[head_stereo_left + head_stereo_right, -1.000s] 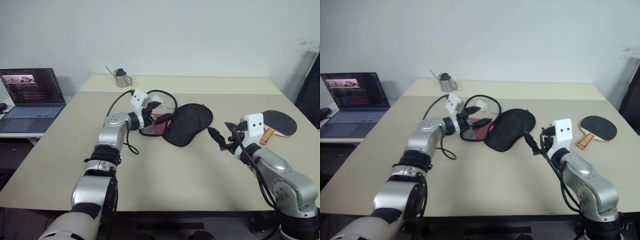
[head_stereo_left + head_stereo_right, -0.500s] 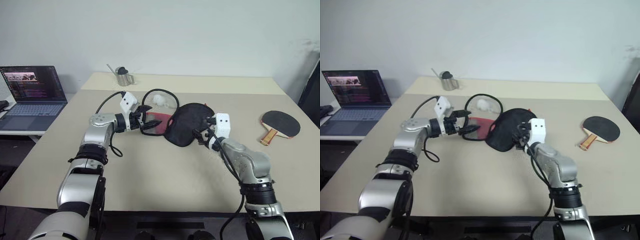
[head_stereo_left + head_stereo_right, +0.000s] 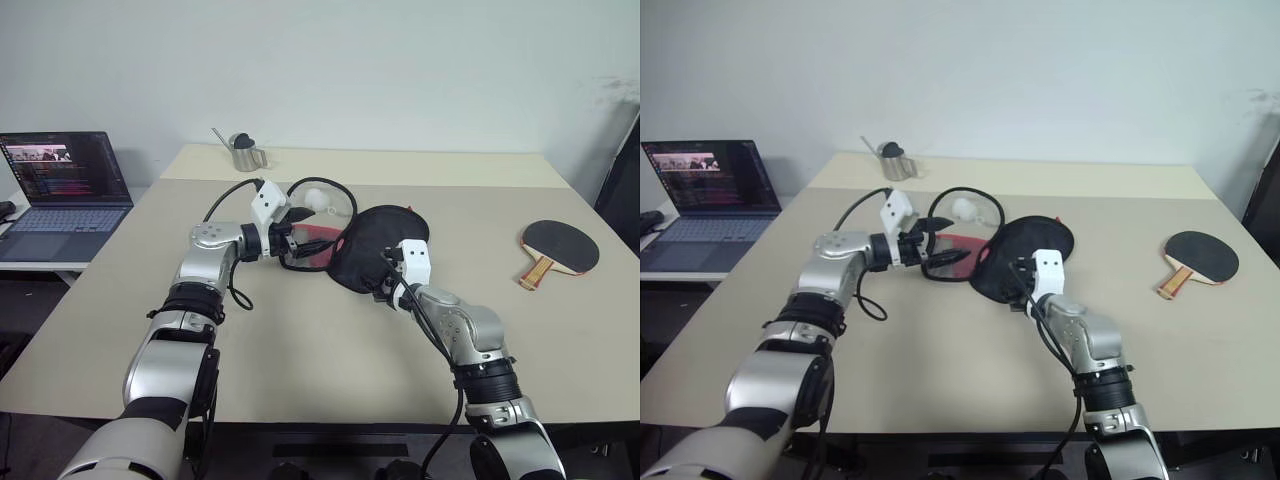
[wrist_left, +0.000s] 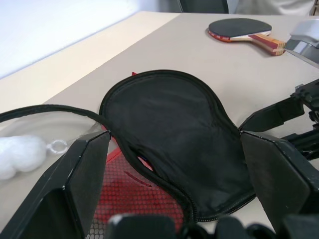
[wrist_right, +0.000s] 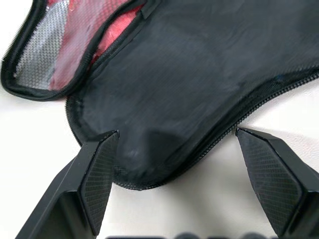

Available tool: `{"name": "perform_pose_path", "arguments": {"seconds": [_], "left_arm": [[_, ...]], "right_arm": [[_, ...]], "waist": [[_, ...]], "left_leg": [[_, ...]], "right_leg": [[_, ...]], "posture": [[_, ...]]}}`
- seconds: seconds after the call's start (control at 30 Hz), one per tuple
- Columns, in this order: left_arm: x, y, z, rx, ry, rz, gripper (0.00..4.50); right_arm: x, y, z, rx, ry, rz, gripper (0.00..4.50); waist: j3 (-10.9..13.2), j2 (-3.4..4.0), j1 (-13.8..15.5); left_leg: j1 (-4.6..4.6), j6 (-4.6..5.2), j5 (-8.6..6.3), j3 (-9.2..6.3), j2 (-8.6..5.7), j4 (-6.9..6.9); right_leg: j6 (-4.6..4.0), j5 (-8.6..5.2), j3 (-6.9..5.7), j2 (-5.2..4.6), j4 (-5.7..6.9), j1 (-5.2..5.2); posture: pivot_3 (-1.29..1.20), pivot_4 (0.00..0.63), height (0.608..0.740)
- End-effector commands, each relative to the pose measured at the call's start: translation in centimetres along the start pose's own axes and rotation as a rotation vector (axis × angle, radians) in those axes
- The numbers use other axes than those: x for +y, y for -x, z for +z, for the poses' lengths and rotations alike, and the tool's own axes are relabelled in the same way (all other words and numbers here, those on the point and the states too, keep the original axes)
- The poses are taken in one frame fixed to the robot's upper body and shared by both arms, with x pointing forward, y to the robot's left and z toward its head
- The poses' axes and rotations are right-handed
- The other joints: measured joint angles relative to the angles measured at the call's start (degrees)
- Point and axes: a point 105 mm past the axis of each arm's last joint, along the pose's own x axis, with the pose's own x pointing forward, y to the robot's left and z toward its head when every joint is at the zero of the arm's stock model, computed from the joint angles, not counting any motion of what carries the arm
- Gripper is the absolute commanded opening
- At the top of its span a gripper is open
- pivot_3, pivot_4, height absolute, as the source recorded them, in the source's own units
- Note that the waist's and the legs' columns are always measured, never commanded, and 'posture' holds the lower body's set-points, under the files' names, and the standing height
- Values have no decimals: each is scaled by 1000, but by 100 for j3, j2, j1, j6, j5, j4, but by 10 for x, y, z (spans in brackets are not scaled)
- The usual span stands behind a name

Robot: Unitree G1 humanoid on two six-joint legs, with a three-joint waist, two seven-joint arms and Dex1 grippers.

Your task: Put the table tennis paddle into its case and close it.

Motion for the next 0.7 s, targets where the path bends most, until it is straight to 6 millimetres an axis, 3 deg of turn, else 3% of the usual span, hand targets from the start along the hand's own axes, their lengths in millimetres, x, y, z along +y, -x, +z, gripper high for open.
{"name": "perform_pose_path", "arguments": {"seconds": [0.03,0.23,0.27,0.33,0.63,0.67,0.7], "left_arm": [[3,-3,19,-40,-54,-4,4484],[2,-2,18,-44,-52,-9,4484],[1,-2,18,-44,-52,-11,4496],[1,-1,17,-42,-52,-14,4500],[-5,-1,16,-55,-42,-58,4500],[-7,-1,16,-58,-39,-71,4500],[-9,-1,16,-60,-34,-85,4500]], "right_arm": [[7,-2,16,-63,40,16,4081],[8,-7,20,-86,48,8,4081],[11,-7,20,-89,43,14,3903],[17,-7,19,-90,39,28,3459],[31,0,16,-90,4,60,300],[30,2,15,-87,-6,55,16],[28,4,14,-85,-16,52,16]], "waist": [[0,0,-1],[0,0,-2],[0,0,-2],[0,0,-2],[0,0,-3],[0,0,-3],[0,0,-2]], "left_leg": [[-2,0,0,3,0,0],[-3,0,0,4,0,1],[-3,0,0,4,0,1],[-3,0,0,5,0,0],[-4,0,0,5,1,1],[-4,0,0,5,1,1],[-4,0,0,5,1,0]], "right_leg": [[0,0,4,0,3,-5],[0,0,6,1,7,-8],[0,0,6,0,6,-8],[0,1,8,0,6,-9],[-1,1,8,1,8,-10],[-1,1,8,1,8,-10],[-1,1,7,1,7,-10]], "posture": [[0,150,740],[0,150,740],[0,150,740],[0,150,740],[0,150,740],[0,150,740],[0,150,740]]}}
